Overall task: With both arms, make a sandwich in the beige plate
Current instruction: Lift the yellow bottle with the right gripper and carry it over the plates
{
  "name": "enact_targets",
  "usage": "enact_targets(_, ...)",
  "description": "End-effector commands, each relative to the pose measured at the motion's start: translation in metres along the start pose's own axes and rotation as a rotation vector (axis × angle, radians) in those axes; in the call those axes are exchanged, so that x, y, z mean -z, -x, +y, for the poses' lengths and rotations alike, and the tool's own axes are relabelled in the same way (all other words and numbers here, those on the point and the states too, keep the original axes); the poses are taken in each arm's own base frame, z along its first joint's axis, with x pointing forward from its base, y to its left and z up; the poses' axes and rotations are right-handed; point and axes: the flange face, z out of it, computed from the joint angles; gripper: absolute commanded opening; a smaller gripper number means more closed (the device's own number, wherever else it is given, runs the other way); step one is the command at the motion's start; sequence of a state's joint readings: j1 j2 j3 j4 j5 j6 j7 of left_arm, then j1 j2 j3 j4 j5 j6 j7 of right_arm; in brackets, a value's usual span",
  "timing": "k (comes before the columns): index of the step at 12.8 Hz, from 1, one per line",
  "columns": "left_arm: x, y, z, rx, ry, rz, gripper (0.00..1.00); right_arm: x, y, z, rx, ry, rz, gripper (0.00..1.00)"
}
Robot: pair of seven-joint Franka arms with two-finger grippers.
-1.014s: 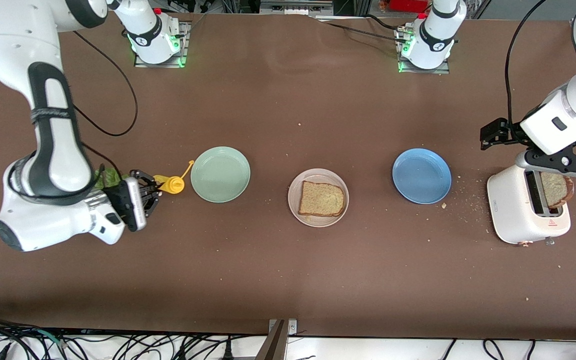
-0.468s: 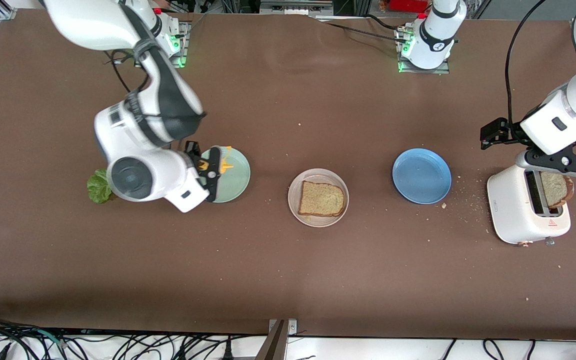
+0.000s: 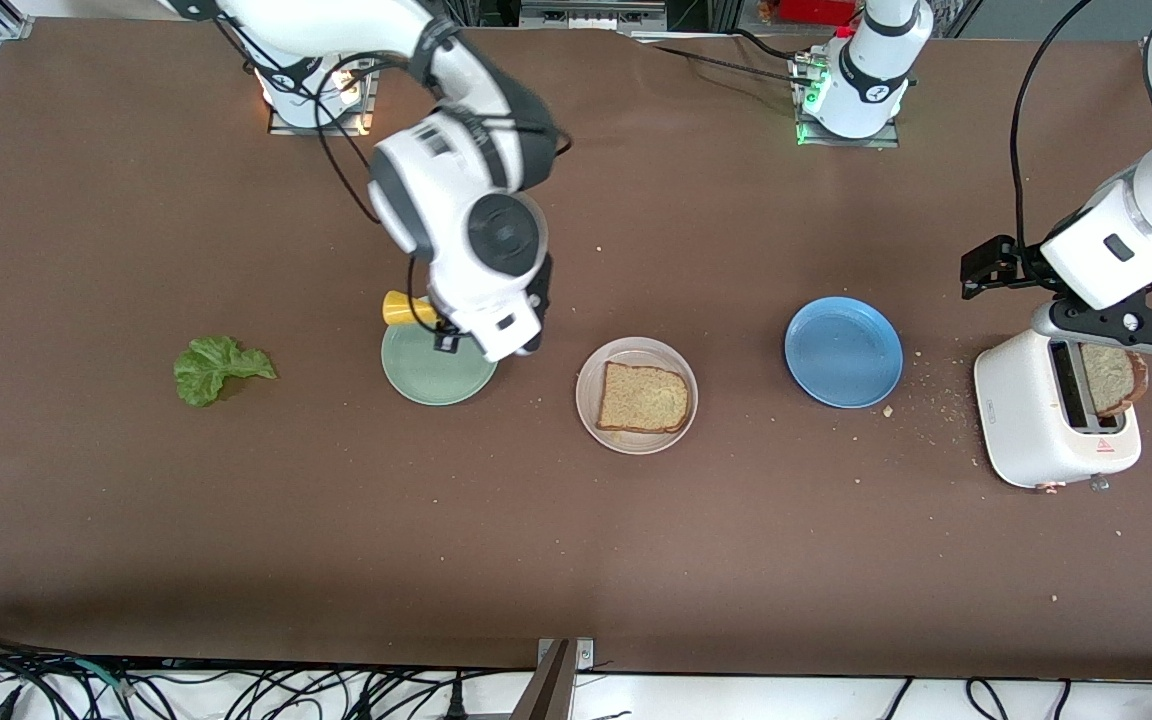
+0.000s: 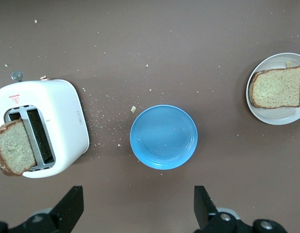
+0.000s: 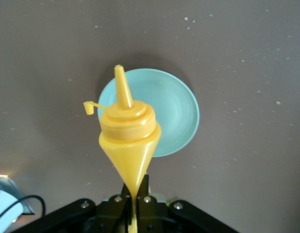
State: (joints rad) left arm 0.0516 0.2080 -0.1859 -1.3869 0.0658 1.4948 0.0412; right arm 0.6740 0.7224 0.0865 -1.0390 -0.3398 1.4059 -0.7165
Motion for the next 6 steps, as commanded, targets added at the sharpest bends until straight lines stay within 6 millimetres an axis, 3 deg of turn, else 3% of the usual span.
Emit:
enact_targets(1,0.005,0.003,0.002,0.01,0.005,-0.001,1.0,0.008,-0.04,-0.032,-0.027,0.169,-0.12,0.0)
enact_targets(6,0.005,0.003,0.002,0.01,0.005,-0.001,1.0,-0.004,-0.108,-0.092,-0.018,0.413,-0.28,0.0)
